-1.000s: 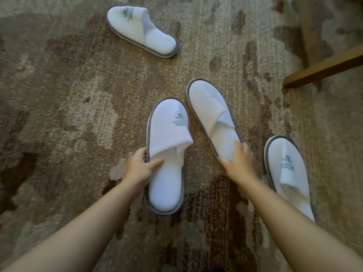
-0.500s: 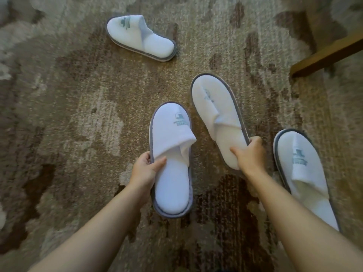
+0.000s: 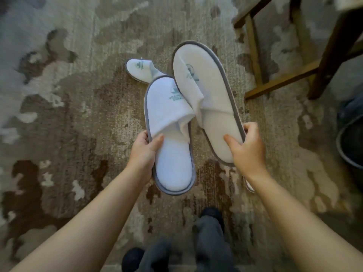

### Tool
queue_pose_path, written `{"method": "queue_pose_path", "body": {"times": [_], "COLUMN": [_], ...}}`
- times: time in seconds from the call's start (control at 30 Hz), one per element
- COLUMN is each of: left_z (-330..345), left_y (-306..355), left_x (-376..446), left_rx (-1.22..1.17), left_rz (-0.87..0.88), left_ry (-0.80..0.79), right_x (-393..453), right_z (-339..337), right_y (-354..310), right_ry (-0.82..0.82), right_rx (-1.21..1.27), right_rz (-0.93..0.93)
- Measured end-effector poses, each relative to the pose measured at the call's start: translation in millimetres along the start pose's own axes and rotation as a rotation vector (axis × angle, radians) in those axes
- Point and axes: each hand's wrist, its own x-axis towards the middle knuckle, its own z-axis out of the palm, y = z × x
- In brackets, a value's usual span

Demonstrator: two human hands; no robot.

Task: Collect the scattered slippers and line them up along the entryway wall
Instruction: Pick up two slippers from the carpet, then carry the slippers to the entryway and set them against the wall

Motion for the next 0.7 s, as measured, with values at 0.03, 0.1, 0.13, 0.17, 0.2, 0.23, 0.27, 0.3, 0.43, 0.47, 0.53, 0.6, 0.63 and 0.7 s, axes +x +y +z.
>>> {"method": "queue_pose_path", "body": {"times": [0.03,0.1,0.13,0.17,0.2,0.23,0.27,0.3,0.43,0.47,0.53,0.6,0.63,0.7], "left_z": [2.6,10.5,15.7,21.3,27.1,33.2,38.9,44.2,62.1,64.9,69.2,73.3,74.7,77.9], "left_y": [30.0,87.7,115.4,141.5,165.1,185.9,204.2,220.4,271.5,281.9,300.0,312.1,315.5,318.9], "left_x": [-21.3,-60.4,-78.7,-95.9,-112.2,-126.9,-140.5,-152.7,-178.7,-181.5,-185.1,-187.5,-191.0,-201.4], "left_rx": [0.003,0.007,0.005,0.001,0.001,0.003,0.0,-0.007,-0.022,-0.025,-0.023,0.013,0.04,0.116], "left_rz": [0.01,0.025,0.026,0.032,0.045,0.064,0.081,0.094,0.127,0.129,0.143,0.167,0.171,0.167], "left_ry": [-0.007,-0.022,-0.036,-0.054,-0.072,-0.093,-0.116,-0.142,-0.266,-0.294,-0.351,-0.421,-0.463,-0.556], "right_x": [-3.6,-7.6,-9.5,-11.6,-15.0,-18.9,-23.6,-28.7,-42.0,-45.4,-56.0,-71.5,-82.4,-110.7], "right_z": [-22.2,-66.6,-88.1,-108.0,-125.8,-141.5,-155.5,-167.3,-196.7,-201.0,-207.1,-211.0,-212.3,-215.3], "right_y": [-31.0,-90.2,-118.0,-143.5,-166.0,-185.4,-202.5,-216.9,-257.0,-264.5,-277.3,-284.8,-287.2,-291.0], "right_ry": [0.005,0.031,0.05,0.068,0.086,0.107,0.132,0.162,0.302,0.336,0.413,0.514,0.572,0.694], "right_rx": [0.004,0.012,0.021,0.031,0.039,0.042,0.044,0.043,0.055,0.058,0.062,0.081,0.095,0.118], "right_rz": [-0.009,-0.025,-0.031,-0.038,-0.043,-0.044,-0.042,-0.041,-0.056,-0.05,-0.023,0.026,0.062,0.131]}}
